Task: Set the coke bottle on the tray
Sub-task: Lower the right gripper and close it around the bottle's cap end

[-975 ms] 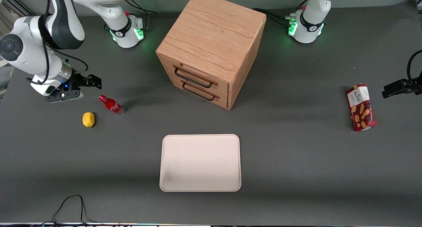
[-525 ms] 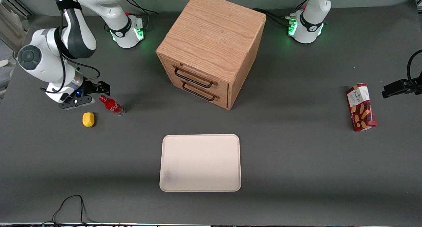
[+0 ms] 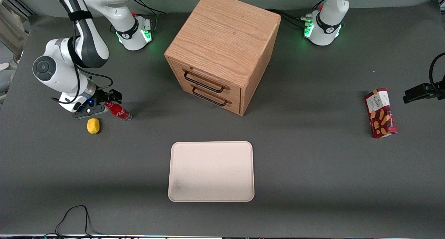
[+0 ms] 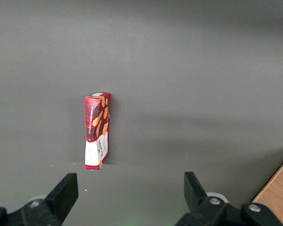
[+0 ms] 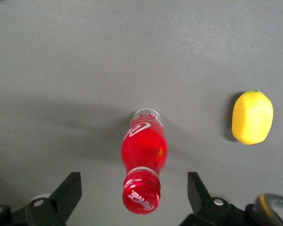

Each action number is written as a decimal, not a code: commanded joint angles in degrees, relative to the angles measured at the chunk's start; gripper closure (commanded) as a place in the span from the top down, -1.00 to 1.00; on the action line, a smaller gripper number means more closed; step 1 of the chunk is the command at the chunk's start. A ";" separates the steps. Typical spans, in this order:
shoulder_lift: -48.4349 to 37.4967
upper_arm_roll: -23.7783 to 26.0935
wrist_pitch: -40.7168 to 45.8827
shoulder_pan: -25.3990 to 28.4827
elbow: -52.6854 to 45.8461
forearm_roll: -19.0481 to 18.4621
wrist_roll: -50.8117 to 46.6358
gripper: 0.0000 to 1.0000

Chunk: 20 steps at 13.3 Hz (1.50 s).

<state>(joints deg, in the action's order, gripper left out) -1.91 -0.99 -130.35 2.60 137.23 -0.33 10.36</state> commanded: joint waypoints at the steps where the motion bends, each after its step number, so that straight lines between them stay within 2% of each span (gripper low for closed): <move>1: -1.34 -0.24 -1.22 0.04 1.64 0.94 2.73 0.88; 2: -1.43 -0.33 -1.13 0.04 1.64 0.94 2.73 0.66; 6: -1.52 -0.59 -1.04 -0.05 1.64 0.94 2.82 -0.88; 7: -1.52 -0.59 -1.04 -0.05 1.64 1.03 2.82 -1.00; 9: -1.78 -0.85 -0.87 -0.40 1.64 1.03 5.35 -1.00; 15: -3.18 -1.47 1.32 -0.23 1.03 1.03 5.11 -1.00; 18: -6.78 -1.56 7.37 -0.32 -1.59 1.03 3.01 -1.00; 20: -6.71 -1.47 15.00 -0.32 -8.60 1.03 -0.15 -1.00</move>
<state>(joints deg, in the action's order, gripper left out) -6.86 -2.34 -122.17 2.21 134.53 -0.11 12.63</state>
